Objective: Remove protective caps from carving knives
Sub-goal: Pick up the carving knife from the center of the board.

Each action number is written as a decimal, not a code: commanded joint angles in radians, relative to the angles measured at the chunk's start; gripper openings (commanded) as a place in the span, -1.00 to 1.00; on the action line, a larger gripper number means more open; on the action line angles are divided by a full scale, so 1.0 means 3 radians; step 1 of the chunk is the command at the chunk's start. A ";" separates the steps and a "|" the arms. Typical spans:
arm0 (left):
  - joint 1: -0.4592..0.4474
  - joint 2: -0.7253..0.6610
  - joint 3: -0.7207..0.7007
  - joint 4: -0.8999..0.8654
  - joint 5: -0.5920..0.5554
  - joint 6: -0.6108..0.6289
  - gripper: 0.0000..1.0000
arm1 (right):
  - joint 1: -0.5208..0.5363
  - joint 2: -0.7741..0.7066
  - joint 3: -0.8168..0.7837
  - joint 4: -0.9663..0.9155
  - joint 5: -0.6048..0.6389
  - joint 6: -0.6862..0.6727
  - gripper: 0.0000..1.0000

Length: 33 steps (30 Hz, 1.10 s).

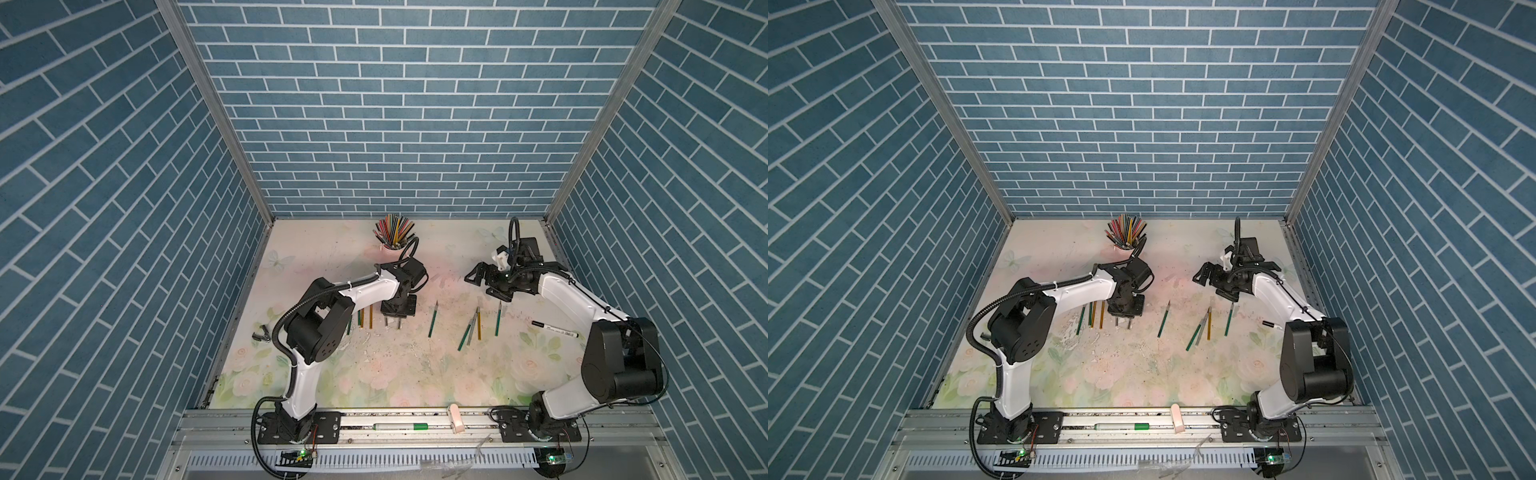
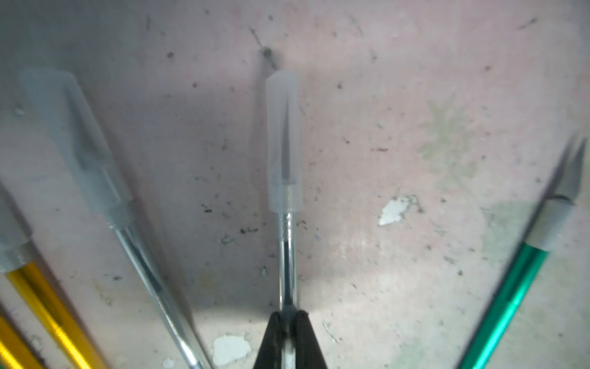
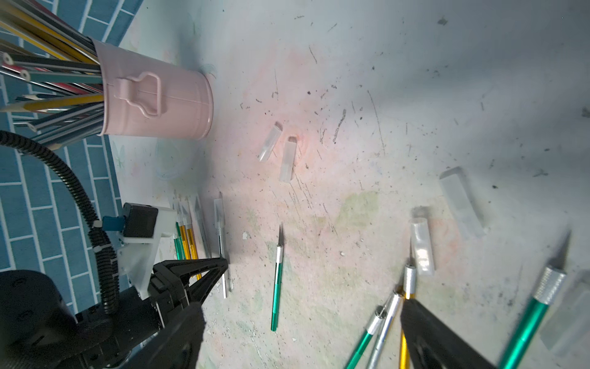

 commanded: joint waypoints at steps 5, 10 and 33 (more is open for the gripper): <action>-0.0064 -0.0301 0.0057 0.0353 0.0564 0.0071 -0.92 | -0.0010 -0.0107 -0.0052 0.0113 -0.0186 0.0154 0.87; -0.0107 -0.0335 0.0069 0.0590 0.0841 0.0075 -0.92 | 0.0008 -0.0102 -0.0074 0.0200 -0.0260 0.0222 0.82; -0.0287 -0.0180 0.0284 0.0839 0.1056 -0.0010 -0.92 | 0.0413 0.0167 0.0020 0.0506 -0.0346 0.0444 0.63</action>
